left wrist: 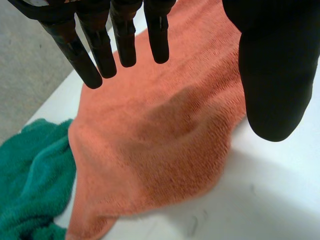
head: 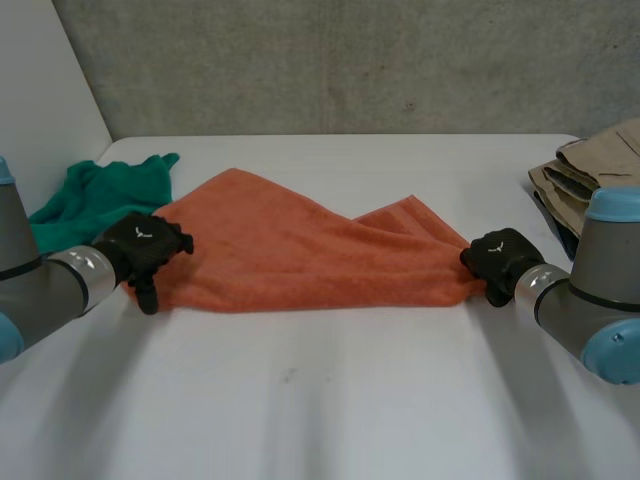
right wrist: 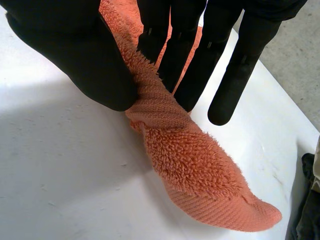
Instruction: Fold the laundry.
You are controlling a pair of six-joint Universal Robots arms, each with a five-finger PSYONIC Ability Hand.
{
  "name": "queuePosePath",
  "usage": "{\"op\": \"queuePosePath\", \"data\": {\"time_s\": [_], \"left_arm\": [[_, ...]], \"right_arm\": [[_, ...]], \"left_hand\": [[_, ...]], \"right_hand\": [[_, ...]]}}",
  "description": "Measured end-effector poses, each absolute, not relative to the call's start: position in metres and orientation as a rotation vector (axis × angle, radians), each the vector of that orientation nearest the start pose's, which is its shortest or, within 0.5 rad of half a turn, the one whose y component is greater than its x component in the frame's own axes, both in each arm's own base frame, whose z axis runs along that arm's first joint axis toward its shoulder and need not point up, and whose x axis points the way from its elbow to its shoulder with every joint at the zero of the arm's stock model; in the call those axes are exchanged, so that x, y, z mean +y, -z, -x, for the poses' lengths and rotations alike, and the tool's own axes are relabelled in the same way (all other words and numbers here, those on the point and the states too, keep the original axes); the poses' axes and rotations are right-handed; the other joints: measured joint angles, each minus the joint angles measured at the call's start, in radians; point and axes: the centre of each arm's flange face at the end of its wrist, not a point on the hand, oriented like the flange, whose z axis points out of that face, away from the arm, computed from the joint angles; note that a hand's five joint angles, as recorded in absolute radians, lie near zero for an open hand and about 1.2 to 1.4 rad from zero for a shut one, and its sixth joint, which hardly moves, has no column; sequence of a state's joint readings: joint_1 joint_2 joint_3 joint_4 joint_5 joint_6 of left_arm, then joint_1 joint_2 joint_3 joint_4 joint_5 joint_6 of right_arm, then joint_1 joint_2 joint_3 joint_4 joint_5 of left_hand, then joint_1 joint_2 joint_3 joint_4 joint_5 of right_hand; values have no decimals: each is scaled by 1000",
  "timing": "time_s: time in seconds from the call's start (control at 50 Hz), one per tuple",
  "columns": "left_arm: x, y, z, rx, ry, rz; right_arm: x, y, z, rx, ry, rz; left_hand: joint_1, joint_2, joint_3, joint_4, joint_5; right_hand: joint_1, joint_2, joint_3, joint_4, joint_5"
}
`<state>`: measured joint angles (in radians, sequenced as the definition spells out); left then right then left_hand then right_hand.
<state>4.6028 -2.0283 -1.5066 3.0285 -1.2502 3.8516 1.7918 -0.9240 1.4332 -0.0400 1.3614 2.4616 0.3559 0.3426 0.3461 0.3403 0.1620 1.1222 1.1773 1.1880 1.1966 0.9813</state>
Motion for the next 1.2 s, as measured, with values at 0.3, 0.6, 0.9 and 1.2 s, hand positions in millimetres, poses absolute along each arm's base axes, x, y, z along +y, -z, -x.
{"op": "queuePosePath", "data": {"time_s": [0.3,0.6,0.9,1.2], "left_arm": [[-338,-138,179,2351,1536,-1281],[-351,-166,184,2177,1730,-1129],[-289,-279,196,2064,2347,-812],[-223,-333,214,2036,2532,-915]], "right_arm": [[-331,-126,-229,2372,1684,1345],[-330,-140,-224,2396,1717,1315],[-323,-209,-195,2465,1752,1242],[-340,-328,-180,2198,2120,927]], "left_hand": [[216,222,220,228,230],[767,850,837,852,829],[768,853,840,853,829],[768,854,840,856,829]], "right_hand": [[0,0,0,2,0],[0,0,0,2,0],[0,0,0,2,0],[0,0,2,2,0]]}}
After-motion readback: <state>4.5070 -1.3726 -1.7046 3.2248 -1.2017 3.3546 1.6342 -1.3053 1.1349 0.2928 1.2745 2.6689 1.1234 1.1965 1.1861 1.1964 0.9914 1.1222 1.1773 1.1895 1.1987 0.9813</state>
